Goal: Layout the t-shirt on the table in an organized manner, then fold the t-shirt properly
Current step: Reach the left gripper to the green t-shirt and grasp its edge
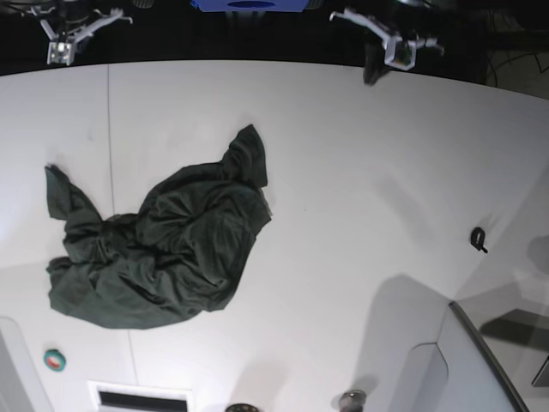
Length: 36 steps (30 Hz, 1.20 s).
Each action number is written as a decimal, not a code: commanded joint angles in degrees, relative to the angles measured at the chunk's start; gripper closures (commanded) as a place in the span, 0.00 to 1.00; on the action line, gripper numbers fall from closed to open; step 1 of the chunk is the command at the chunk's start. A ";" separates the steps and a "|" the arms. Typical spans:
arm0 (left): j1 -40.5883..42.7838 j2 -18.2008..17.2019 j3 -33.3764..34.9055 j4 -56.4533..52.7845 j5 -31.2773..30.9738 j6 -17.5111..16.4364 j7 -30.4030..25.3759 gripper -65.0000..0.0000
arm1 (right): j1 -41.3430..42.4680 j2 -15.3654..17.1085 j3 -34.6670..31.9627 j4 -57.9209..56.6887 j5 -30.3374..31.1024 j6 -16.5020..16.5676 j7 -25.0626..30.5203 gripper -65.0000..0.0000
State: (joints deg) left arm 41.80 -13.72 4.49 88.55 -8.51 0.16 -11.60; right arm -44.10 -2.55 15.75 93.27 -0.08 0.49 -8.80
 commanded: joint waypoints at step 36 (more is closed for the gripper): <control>-41.14 10.42 22.01 -26.00 -14.30 0.41 23.51 1.00 | 46.69 19.56 -0.06 -35.65 0.12 14.94 -8.57 0.49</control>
State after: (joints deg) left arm 0.51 -3.22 26.46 62.57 -22.83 -0.03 9.19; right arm 2.02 16.14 15.53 57.17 0.56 15.49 -17.21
